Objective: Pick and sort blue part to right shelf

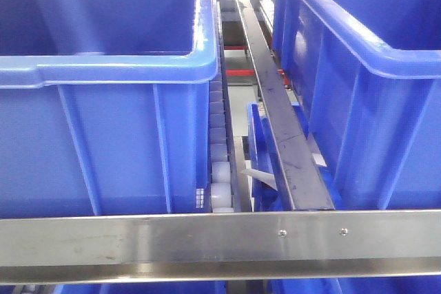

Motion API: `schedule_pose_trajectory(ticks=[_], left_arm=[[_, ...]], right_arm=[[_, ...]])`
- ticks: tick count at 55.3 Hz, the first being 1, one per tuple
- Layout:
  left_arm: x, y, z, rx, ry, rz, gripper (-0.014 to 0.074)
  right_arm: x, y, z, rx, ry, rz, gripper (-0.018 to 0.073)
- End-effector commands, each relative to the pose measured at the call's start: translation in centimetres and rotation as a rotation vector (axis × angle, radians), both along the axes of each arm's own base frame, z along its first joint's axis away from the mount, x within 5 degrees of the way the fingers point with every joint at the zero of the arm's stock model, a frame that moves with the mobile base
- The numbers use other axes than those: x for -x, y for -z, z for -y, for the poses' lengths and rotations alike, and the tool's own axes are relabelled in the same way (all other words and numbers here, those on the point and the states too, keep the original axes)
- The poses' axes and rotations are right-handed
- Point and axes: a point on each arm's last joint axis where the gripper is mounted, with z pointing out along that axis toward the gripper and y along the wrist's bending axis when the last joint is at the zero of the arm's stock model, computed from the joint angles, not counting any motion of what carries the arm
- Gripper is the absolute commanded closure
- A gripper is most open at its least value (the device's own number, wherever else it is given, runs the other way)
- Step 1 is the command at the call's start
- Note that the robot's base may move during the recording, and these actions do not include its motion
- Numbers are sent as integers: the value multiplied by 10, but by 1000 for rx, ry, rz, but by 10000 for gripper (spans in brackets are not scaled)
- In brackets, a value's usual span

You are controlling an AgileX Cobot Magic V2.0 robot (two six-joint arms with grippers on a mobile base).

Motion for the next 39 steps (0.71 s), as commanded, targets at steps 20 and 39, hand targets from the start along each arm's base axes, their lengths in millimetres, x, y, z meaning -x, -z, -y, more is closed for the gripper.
schedule_pose_trajectory(ticks=[20,39], left_arm=[[14,-16,-15,-6,-105,127,379],[38,0,-22,62,-123,150,472]], right_arm=[[-119,-61,-11,80,240,-314,354],[-238,-42,-24,178,261,-568,354]])
